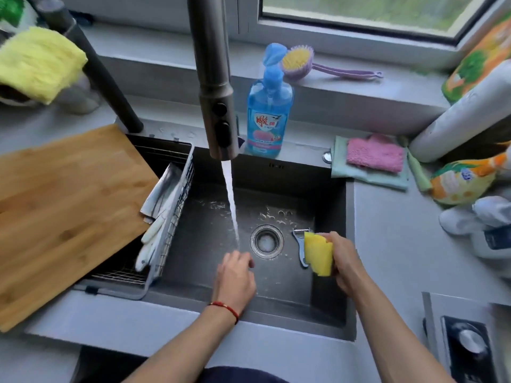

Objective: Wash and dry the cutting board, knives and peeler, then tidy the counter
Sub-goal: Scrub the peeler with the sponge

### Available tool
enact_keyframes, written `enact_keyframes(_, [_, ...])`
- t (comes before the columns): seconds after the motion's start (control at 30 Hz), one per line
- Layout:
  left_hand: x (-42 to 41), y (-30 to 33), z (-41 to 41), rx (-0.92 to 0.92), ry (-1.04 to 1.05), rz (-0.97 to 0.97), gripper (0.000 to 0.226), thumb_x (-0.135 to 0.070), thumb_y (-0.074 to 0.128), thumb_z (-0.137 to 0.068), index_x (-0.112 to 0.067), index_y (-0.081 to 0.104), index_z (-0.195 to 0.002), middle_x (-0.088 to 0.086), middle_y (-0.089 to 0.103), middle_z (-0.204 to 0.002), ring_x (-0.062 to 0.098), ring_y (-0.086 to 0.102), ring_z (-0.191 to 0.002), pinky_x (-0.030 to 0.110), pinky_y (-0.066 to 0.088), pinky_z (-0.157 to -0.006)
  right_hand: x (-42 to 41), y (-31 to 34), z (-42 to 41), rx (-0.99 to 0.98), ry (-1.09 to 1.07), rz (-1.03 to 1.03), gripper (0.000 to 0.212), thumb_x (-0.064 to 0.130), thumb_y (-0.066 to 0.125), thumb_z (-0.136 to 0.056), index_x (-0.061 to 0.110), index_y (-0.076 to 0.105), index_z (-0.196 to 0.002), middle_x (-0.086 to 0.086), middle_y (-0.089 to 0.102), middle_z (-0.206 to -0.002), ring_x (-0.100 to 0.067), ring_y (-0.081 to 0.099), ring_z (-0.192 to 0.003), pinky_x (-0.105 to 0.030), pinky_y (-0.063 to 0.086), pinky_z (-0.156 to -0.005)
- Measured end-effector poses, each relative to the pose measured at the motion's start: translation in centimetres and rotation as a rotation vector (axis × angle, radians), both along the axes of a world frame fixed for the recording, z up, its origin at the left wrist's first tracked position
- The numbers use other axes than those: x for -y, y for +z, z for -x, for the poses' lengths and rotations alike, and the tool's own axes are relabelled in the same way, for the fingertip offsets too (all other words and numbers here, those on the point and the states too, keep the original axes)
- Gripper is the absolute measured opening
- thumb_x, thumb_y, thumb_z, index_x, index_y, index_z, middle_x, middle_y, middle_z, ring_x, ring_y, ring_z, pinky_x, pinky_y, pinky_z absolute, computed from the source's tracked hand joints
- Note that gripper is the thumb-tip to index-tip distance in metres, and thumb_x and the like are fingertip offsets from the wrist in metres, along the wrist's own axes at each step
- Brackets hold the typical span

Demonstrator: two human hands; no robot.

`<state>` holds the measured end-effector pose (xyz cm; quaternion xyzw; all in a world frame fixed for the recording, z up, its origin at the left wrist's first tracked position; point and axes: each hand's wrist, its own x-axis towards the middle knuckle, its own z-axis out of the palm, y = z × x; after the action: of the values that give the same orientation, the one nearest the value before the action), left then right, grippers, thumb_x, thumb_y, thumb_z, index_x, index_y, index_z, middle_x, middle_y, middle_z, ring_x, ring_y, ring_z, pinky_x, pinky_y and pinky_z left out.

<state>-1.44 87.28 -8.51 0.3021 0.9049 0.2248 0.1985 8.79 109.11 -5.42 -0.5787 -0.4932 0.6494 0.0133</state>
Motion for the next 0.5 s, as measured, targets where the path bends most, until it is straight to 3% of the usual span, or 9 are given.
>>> enact_keyframes(0.07, [-4.5, -2.9, -2.5, 0.280, -0.052, 0.146, 0.027, -0.006, 0.054, -0.086, -0.012, 0.069, -0.108, 0.012, 0.067, -0.114, 0.033, 0.058, -0.113, 0.039, 0.046, -0.096, -0.8, 0.1, -0.3, 0.054, 0.126, -0.166, 0.023, 0.032, 0.055, -0.094, 0.021, 0.073, -0.100, -0.004, 0.068, -0.098, -0.023, 0.063, -0.084, -0.034, 0.054, -0.071])
enact_keyframes(0.1, [-6.7, -4.1, -3.2, 0.393, -0.057, 0.198, 0.028, -0.008, 0.053, -0.089, -0.012, 0.069, -0.111, 0.014, 0.068, -0.118, 0.034, 0.059, -0.116, 0.039, 0.047, -0.098, -0.9, 0.1, -0.6, 0.082, 0.201, -0.280, 0.020, 0.029, 0.054, -0.097, 0.024, 0.072, -0.102, 0.000, 0.069, -0.102, -0.014, 0.063, -0.086, -0.028, 0.053, -0.074])
enact_keyframes(0.17, [-10.7, -6.0, -4.0, 0.518, -0.043, 0.255, 0.026, -0.013, 0.056, -0.093, -0.010, 0.071, -0.113, 0.018, 0.069, -0.120, 0.036, 0.062, -0.117, 0.040, 0.050, -0.098, -0.7, 0.3, -1.0, 0.102, 0.296, -0.461, 0.019, 0.024, 0.055, -0.097, 0.027, 0.069, -0.109, 0.010, 0.067, -0.098, 0.004, 0.057, -0.084, -0.008, 0.043, -0.066])
enact_keyframes(0.23, [-14.4, -8.0, -4.3, 0.564, 0.008, 0.284, 0.029, -0.020, 0.057, -0.094, -0.005, 0.070, -0.115, 0.022, 0.068, -0.121, 0.040, 0.061, -0.117, 0.042, 0.050, -0.096, -1.0, -0.2, -1.2, 0.118, 0.375, -0.538, 0.023, 0.022, 0.056, -0.096, 0.027, 0.067, -0.116, 0.018, 0.062, -0.092, 0.011, 0.054, -0.080, 0.000, 0.039, -0.059])
enact_keyframes(0.33, [-18.0, -10.7, -4.3, 0.622, 0.099, 0.306, 0.038, -0.023, 0.048, -0.101, -0.001, 0.057, -0.131, 0.024, 0.061, -0.134, 0.042, 0.056, -0.126, 0.044, 0.047, -0.101, -1.5, -0.7, -1.7, 0.129, 0.428, -0.578, 0.028, 0.022, 0.058, -0.097, 0.024, 0.065, -0.124, 0.013, 0.061, -0.100, 0.005, 0.056, -0.083, 0.001, 0.037, -0.064])
enact_keyframes(0.4, [-19.2, -11.9, -4.2, 0.597, 0.158, 0.313, 0.040, -0.022, 0.041, -0.104, 0.000, 0.047, -0.137, 0.023, 0.057, -0.139, 0.040, 0.054, -0.130, 0.045, 0.044, -0.103, -1.5, -1.1, -1.9, 0.128, 0.440, -0.586, 0.031, 0.023, 0.058, -0.096, 0.024, 0.064, -0.126, 0.013, 0.061, -0.104, 0.004, 0.057, -0.085, 0.001, 0.037, -0.065])
enact_keyframes(0.5, [-20.0, -12.8, -3.9, 0.511, 0.158, 0.326, 0.037, -0.019, 0.037, -0.107, 0.000, 0.052, -0.135, 0.021, 0.060, -0.136, 0.038, 0.056, -0.129, 0.046, 0.046, -0.104, -1.6, -1.6, -2.1, 0.108, 0.435, -0.585, 0.031, 0.024, 0.058, -0.096, 0.026, 0.064, -0.127, 0.014, 0.061, -0.105, 0.005, 0.057, -0.087, 0.000, 0.039, -0.065])
